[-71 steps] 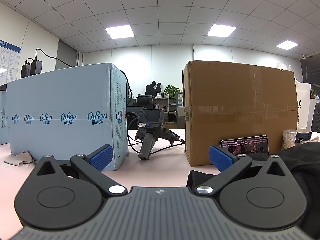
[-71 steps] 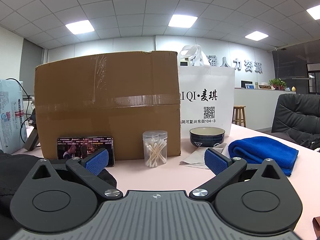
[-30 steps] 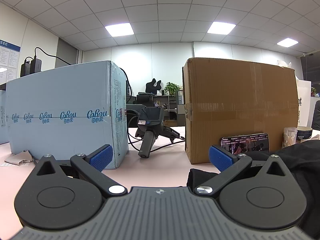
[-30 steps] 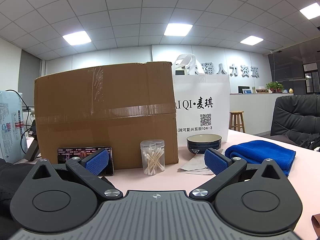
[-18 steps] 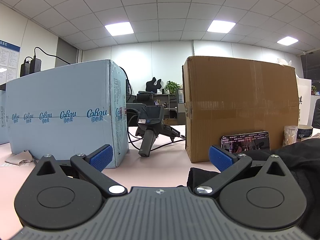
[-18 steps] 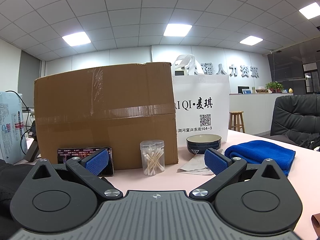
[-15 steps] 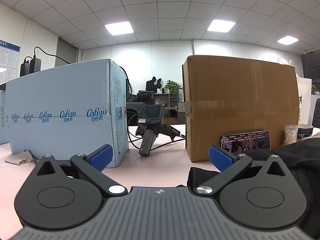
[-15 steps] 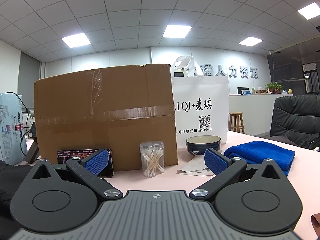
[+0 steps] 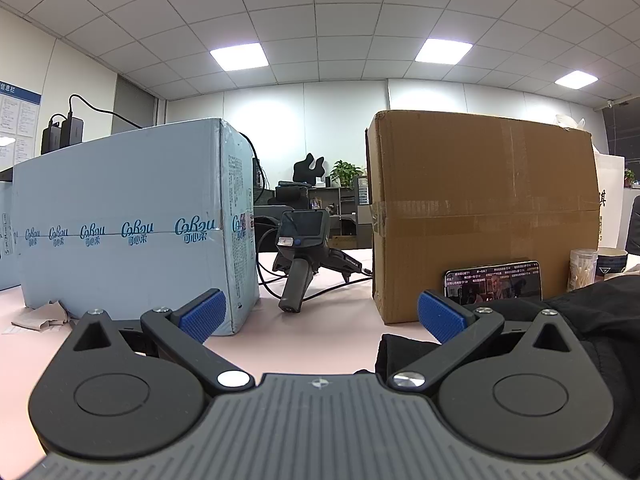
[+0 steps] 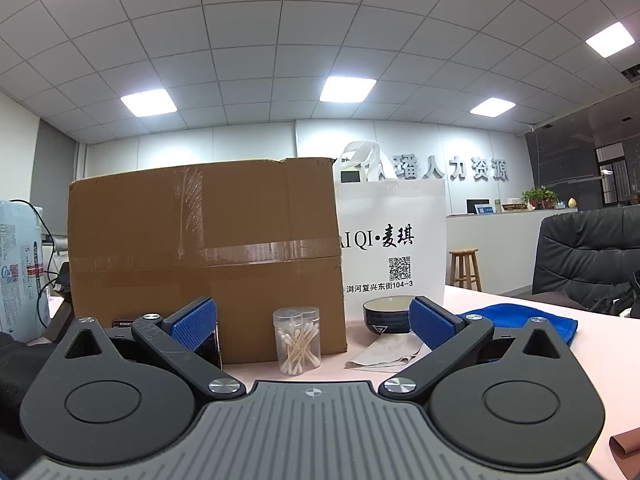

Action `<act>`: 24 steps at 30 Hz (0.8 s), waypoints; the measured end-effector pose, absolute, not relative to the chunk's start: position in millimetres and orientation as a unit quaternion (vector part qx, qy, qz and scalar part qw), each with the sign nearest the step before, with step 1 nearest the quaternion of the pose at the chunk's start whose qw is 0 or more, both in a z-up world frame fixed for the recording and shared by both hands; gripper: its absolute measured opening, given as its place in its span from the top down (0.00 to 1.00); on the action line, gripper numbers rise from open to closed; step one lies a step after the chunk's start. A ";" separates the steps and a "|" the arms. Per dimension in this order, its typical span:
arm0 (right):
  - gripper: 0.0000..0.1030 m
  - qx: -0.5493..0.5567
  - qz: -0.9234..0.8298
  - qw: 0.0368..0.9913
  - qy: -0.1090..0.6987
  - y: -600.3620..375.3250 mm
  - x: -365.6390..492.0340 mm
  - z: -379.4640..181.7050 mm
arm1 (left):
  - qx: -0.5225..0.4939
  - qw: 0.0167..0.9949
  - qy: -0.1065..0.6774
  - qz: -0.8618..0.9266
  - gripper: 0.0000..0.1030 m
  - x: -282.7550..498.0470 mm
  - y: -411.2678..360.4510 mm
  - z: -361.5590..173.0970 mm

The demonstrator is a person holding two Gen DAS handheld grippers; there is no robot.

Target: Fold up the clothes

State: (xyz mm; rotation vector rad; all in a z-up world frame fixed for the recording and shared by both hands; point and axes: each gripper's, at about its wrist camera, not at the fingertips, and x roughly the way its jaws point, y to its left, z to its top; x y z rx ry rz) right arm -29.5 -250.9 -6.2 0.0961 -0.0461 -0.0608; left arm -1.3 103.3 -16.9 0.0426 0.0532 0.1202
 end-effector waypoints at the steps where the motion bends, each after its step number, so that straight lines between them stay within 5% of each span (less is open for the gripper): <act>1: 0.00 0.049 -0.031 0.998 -0.023 -251.4 -29.5 -6.0 | 0.021 0.998 0.027 0.060 0.00 -1.3 103.5 -17.1; 24: 0.00 0.051 -0.036 0.998 -0.027 -256.4 -27.1 -6.3 | 0.025 0.998 0.026 0.058 0.00 -3.0 103.0 -18.4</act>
